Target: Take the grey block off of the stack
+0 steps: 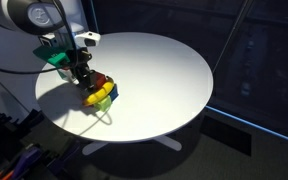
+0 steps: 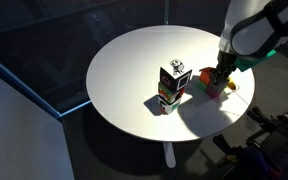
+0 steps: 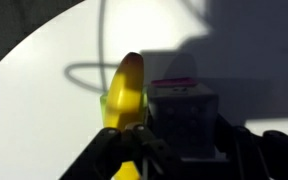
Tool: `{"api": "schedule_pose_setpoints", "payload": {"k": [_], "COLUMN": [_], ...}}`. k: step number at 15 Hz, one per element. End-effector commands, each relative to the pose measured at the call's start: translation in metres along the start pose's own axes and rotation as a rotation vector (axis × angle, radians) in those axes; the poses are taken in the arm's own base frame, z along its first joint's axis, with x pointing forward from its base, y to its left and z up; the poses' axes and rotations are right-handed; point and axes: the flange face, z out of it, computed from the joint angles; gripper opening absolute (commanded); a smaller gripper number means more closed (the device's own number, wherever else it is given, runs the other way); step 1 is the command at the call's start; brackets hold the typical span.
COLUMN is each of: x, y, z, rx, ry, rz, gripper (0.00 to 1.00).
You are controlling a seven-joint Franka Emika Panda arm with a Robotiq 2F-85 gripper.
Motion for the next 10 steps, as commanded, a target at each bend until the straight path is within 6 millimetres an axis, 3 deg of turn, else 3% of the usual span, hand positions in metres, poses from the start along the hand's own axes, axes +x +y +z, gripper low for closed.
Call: {"api": "schedule_pose_setpoints", "payload": {"k": [1, 10], "x": [-0.006, -0.011], "y": [-0.003, -0.021], "z": [-0.017, -0.038], "rx": [-0.006, -0.004], "ry": [-0.015, 0.001], "rz": [0.002, -0.008], "gripper": [0.3, 0.3]}}
